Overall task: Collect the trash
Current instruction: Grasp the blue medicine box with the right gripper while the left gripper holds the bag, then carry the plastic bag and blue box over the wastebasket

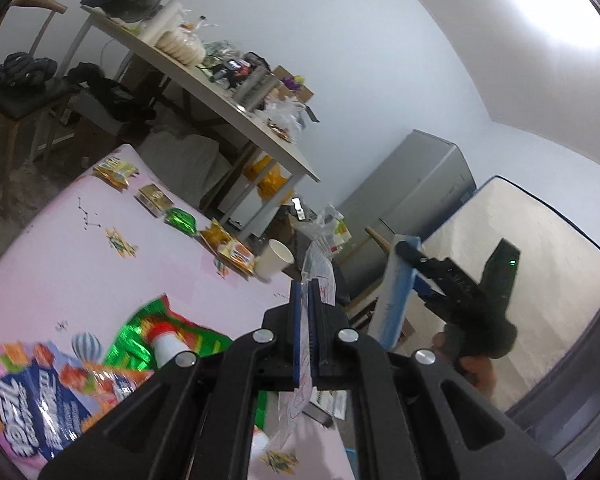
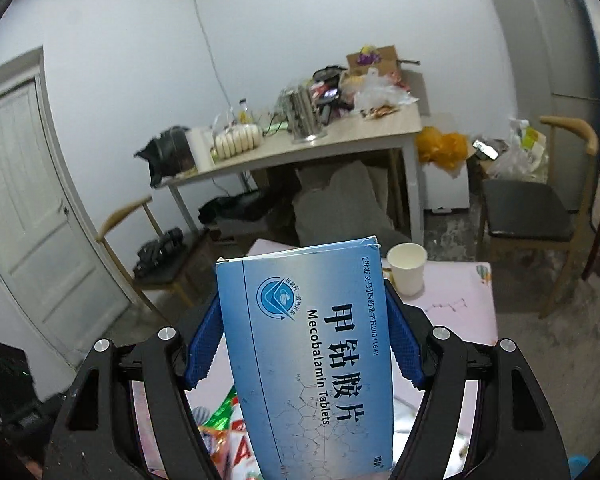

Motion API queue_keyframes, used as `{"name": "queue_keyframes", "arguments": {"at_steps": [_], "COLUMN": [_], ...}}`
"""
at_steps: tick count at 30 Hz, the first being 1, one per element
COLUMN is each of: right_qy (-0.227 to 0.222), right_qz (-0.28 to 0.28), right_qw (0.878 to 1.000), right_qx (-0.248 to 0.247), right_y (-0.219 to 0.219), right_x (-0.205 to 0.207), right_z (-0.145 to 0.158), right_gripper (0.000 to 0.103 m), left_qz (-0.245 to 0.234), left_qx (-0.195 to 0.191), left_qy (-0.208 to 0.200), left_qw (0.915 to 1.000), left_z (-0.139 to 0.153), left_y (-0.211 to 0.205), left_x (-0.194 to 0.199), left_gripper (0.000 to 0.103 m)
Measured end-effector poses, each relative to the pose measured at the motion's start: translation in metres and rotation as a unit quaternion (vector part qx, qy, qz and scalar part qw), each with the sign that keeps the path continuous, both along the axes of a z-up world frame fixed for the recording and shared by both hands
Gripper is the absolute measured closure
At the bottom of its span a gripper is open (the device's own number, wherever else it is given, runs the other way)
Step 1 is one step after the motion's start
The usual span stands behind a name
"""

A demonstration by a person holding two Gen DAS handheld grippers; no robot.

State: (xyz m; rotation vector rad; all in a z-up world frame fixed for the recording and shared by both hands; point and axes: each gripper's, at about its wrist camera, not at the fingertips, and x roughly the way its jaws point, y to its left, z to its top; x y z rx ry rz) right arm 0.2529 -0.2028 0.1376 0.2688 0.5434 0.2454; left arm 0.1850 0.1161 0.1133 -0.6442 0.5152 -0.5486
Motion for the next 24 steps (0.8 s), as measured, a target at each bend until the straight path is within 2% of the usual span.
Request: {"name": "queue_keyframes", "arguments": {"at_steps": [8, 16, 24], "right_qy": [-0.003, 0.001, 0.006], "right_qz": [-0.036, -0.068, -0.102], "right_qw": [0.999, 0.996, 0.991], "right_qx": [0.028, 0.060, 0.089], "right_y": [-0.031, -0.053, -0.068], "right_x": [-0.072, -0.134, -0.176], "right_z": [0.003, -0.014, -0.033], "right_gripper": [0.034, 0.034, 0.034], "left_qz": [-0.033, -0.057, -0.067], "left_qx": [0.031, 0.052, 0.075], "left_qy": [-0.018, -0.023, -0.032], "left_qw": [0.9988, 0.9968, 0.9945], "left_z": [-0.004, -0.019, -0.033], "left_y": [-0.035, -0.061, -0.076], "left_x": [-0.049, -0.082, -0.111], "left_gripper": [0.100, 0.100, 0.100]}}
